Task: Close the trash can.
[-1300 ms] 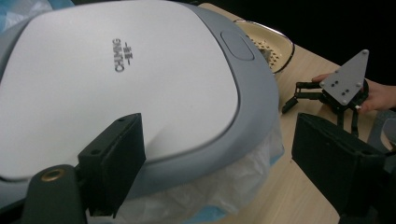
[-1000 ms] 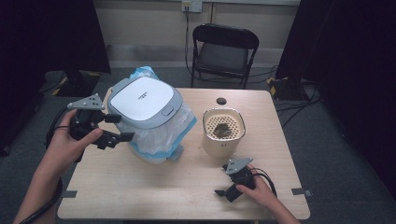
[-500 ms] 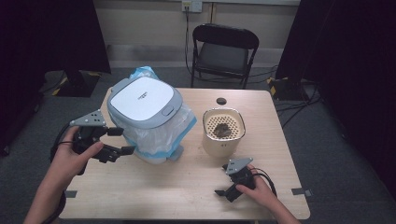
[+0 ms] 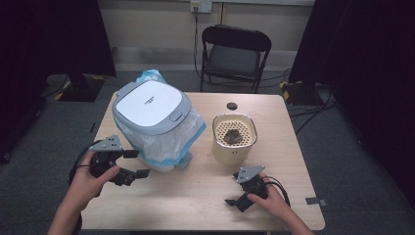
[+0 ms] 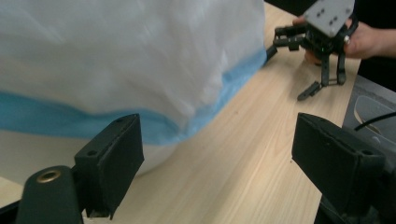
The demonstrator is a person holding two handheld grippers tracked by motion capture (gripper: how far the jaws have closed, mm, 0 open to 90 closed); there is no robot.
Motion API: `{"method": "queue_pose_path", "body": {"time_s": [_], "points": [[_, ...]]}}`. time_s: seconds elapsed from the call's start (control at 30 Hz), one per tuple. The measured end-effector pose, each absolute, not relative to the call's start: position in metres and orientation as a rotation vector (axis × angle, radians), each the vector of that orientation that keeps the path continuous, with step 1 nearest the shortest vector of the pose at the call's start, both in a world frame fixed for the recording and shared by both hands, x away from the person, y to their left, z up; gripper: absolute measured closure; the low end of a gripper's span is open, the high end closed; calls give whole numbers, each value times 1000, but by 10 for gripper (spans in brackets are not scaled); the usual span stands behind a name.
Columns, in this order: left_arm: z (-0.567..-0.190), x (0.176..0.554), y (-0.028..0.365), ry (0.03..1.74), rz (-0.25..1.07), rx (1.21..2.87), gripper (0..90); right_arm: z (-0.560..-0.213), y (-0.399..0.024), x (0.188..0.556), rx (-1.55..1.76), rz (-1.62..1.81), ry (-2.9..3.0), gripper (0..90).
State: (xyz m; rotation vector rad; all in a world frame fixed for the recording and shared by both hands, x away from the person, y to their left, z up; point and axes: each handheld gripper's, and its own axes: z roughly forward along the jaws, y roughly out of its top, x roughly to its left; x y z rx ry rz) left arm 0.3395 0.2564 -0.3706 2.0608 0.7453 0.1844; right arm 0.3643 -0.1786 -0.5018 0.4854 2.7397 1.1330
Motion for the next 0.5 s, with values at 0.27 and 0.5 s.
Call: {"method": "queue_pose_path", "body": {"time_s": [0.27, 0.5], "points": [[-407, 333, 250, 745, 156, 2080, 161, -502, -179, 364, 482, 1133, 2739, 0], [-431, 325, 237, 710, 122, 2122, 161, -502, -179, 364, 486, 1133, 2740, 0]]}}
